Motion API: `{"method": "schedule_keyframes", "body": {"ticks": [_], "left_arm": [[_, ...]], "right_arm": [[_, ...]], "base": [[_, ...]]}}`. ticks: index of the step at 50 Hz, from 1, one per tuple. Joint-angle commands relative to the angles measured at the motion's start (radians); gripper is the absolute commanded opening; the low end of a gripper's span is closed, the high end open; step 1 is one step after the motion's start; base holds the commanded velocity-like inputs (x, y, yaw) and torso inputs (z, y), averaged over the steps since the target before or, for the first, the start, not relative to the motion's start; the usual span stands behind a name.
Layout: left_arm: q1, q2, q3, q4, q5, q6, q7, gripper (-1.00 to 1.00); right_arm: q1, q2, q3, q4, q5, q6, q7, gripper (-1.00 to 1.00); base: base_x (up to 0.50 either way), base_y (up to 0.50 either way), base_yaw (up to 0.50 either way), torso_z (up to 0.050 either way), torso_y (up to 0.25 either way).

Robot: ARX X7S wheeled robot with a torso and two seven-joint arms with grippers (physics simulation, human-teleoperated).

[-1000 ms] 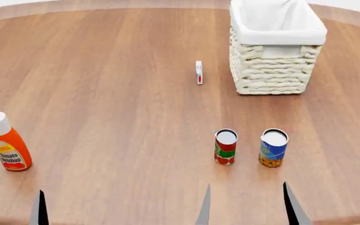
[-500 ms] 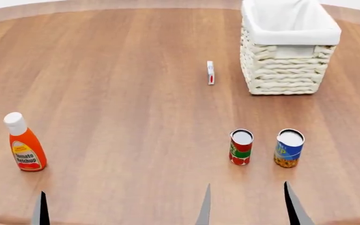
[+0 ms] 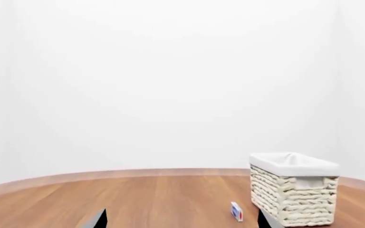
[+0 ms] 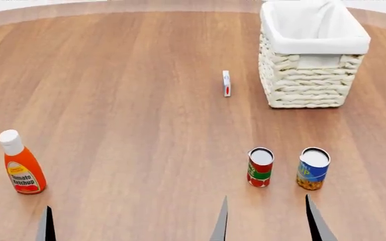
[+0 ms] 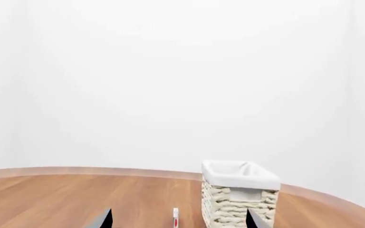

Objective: Pick up the cream cheese box, and put it in the basket.

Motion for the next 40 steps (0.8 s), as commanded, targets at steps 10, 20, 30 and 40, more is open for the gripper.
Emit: {"method": "schedule_keyframes", "body": {"ticks": [10, 20, 30, 40], "left_arm": [[-0.001, -0.013, 0.014, -0.001, -0.003, 0.004, -0.015, 1.00], [0.001, -0.021, 0.019, 0.001, -0.002, 0.004, -0.023, 1.00], [-0.003, -0.028, 0.018, 0.003, -0.011, 0.001, -0.030, 1.00], [-0.004, -0.034, 0.024, 0.000, -0.011, 0.006, -0.034, 1.00]], "right_arm": [[0.003, 0.014, -0.009, -0.002, 0.005, 0.005, 0.017, 1.00], [0.003, 0.019, -0.016, -0.002, 0.009, 0.004, 0.023, 1.00], [0.006, 0.027, -0.020, -0.001, 0.014, 0.005, 0.031, 1.00], [0.010, 0.038, -0.026, -0.006, 0.022, 0.011, 0.044, 1.00]], "base": [[0.30, 0.00, 0.00, 0.000, 0.000], [0.30, 0.00, 0.00, 0.000, 0.000], [0.30, 0.00, 0.00, 0.000, 0.000], [0.30, 0.00, 0.00, 0.000, 0.000]]}}
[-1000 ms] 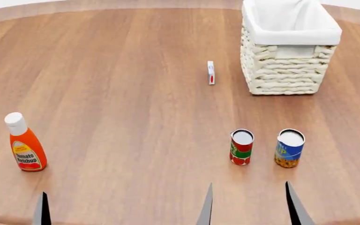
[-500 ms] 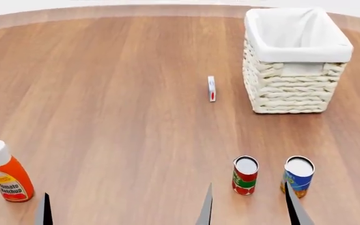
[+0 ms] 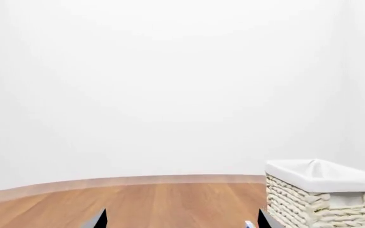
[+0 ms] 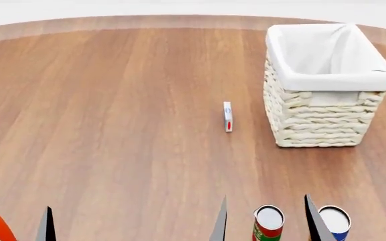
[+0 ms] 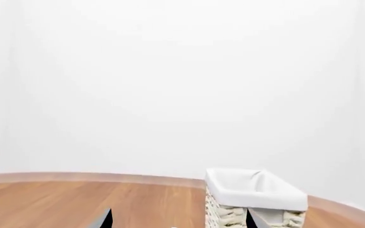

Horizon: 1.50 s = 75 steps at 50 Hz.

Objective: Pick up the cream cheese box, and put it in the basket.

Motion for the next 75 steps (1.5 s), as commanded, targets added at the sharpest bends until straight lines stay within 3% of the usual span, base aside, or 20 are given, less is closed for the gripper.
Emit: {"method": "schedule_keyframes", "body": {"ticks": [1, 75], "left_arm": [[-0.002, -0.007, 0.005, -0.002, -0.003, 0.004, -0.006, 1.00], [-0.010, -0.051, 0.034, 0.006, -0.032, 0.003, -0.055, 1.00]], "right_arm": [[0.004, 0.012, -0.006, -0.004, 0.008, 0.005, 0.013, 1.00], [0.017, 0.069, -0.050, -0.001, 0.039, -0.004, 0.078, 1.00]], "base": [[0.30, 0.00, 0.00, 0.000, 0.000], [0.30, 0.00, 0.00, 0.000, 0.000]]}}
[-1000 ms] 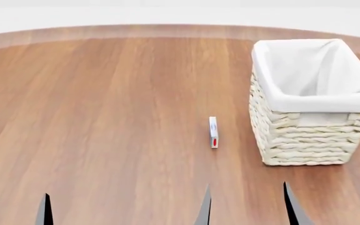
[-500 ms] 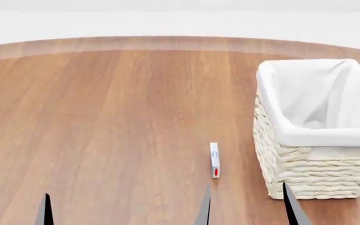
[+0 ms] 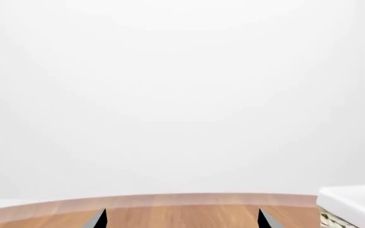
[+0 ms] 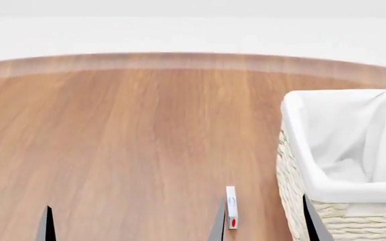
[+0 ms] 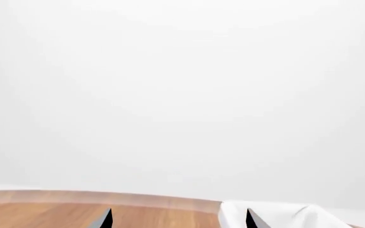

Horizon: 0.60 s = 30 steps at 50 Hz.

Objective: Pick up the cream cheese box, and put it in the basket.

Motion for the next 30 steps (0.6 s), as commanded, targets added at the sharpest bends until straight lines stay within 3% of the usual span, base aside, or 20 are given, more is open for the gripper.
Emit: {"method": "schedule_keyframes", "body": {"ticks": [1, 18, 30], "left_arm": [[-0.001, -0.009, 0.004, 0.001, -0.007, 0.001, -0.010, 1.00], [-0.003, -0.020, 0.016, -0.006, -0.009, 0.010, -0.021, 1.00], [-0.004, -0.027, 0.020, -0.007, -0.014, 0.013, -0.030, 1.00]], "right_arm": [[0.001, 0.007, -0.007, -0.001, 0.003, 0.000, 0.008, 1.00], [0.002, 0.015, -0.013, 0.005, 0.000, -0.029, 0.022, 1.00], [0.014, 0.020, -0.016, -0.015, 0.009, 0.007, 0.030, 1.00]], "base": [[0.30, 0.00, 0.00, 0.000, 0.000], [0.30, 0.00, 0.00, 0.000, 0.001], [0.02, 0.00, 0.00, 0.000, 0.000]]}}
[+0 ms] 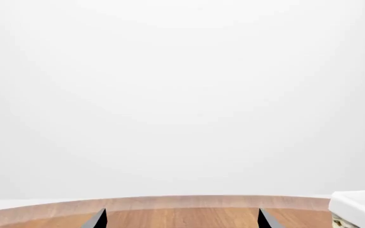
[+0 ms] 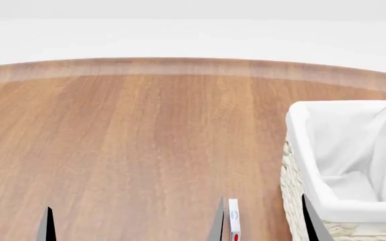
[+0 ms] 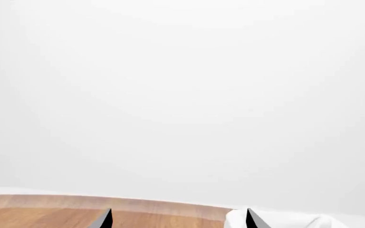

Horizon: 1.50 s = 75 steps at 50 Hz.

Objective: Pick up the cream cheese box, and put it in the basket.

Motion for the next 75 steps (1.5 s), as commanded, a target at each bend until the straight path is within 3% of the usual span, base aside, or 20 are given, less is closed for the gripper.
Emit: {"method": "schedule_keyframes", "body": {"ticks": [1, 7, 18, 30, 38, 49, 75], "left_arm": [[-0.001, -0.007, 0.004, 0.000, -0.005, 0.002, -0.009, 1.00], [-0.002, -0.010, 0.008, 0.001, -0.006, 0.001, -0.013, 1.00], [-0.010, -0.016, 0.009, -0.001, -0.013, -0.003, -0.020, 1.00], [-0.014, -0.024, 0.011, -0.002, -0.018, -0.002, -0.026, 1.00], [-0.018, -0.029, 0.011, 0.000, -0.023, -0.006, -0.031, 1.00], [-0.019, -0.033, 0.021, 0.003, -0.019, -0.010, -0.038, 1.00], [-0.025, -0.041, 0.032, -0.003, -0.023, -0.009, -0.050, 1.00]], "right_arm": [[0.012, 0.005, 0.005, -0.020, 0.013, 0.024, 0.010, 1.00], [0.051, 0.008, 0.016, -0.072, 0.023, 0.098, 0.018, 1.00], [0.268, 0.003, 0.044, -0.153, 0.060, 0.335, 0.013, 1.00], [0.661, -0.025, 0.056, -0.020, 0.144, 0.595, -0.033, 1.00], [0.822, -0.058, -0.001, 0.112, 0.133, 0.620, -0.049, 1.00], [0.926, -0.115, -0.063, 0.395, 0.113, 0.512, -0.077, 1.00], [1.078, -0.255, -0.130, 1.389, 0.087, 0.035, -0.142, 1.00]], "base": [[0.00, 0.00, 0.00, 0.000, 0.000], [0.00, 0.00, 0.00, 0.000, 0.000], [0.00, 0.00, 0.00, 0.000, 0.000], [0.00, 0.00, 0.00, 0.000, 0.000], [0.00, 0.00, 0.00, 0.000, 0.000], [0.00, 0.00, 0.00, 0.000, 0.000], [0.00, 0.00, 0.00, 0.000, 0.000]]}}
